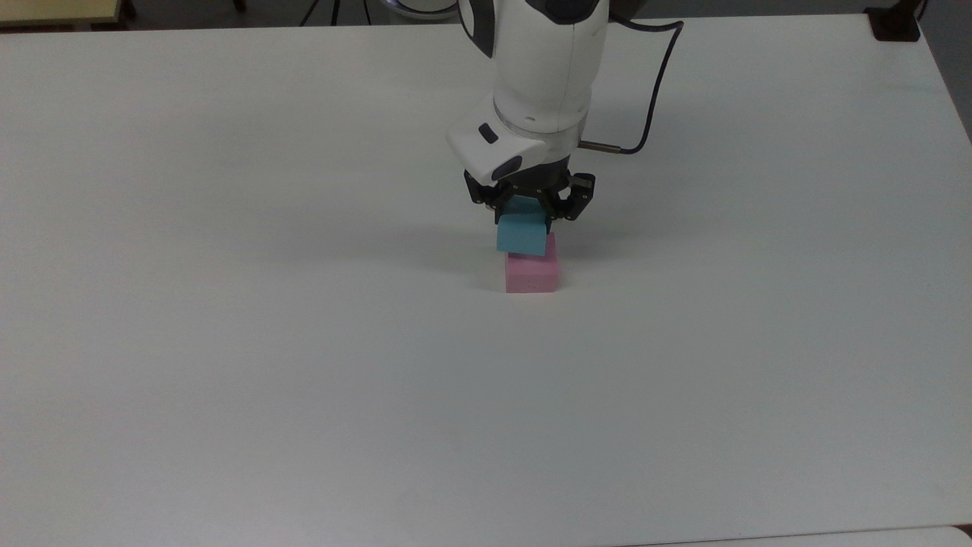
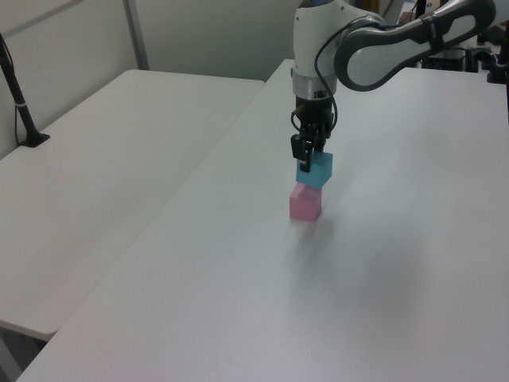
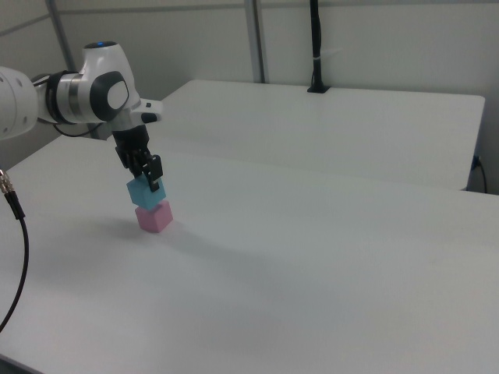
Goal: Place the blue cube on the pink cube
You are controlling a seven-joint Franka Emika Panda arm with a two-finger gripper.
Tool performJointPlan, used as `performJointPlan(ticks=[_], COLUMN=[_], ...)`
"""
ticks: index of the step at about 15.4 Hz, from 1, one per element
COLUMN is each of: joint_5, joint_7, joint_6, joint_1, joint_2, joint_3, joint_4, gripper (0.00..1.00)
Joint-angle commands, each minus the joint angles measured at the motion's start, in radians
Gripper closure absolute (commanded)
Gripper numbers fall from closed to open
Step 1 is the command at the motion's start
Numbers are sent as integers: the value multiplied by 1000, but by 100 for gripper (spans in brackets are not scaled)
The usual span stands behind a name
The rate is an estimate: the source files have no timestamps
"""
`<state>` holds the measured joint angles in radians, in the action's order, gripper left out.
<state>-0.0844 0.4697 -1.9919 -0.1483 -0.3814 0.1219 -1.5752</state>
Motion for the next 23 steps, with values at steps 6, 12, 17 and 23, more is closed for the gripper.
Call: performJointPlan(ticks=[6,12,17,23], joint_5=[-52,-97,-60,14], joint_7=[29,33,44,61], joint_6=[-11,-10,5,174], joint_1=[-27,-42,-22,56], joint_2=[-53,-65,31,200], joint_3=[-7,-5,-5,-8], joint_4=[47,44,61,61], gripper=[25,0,0,0])
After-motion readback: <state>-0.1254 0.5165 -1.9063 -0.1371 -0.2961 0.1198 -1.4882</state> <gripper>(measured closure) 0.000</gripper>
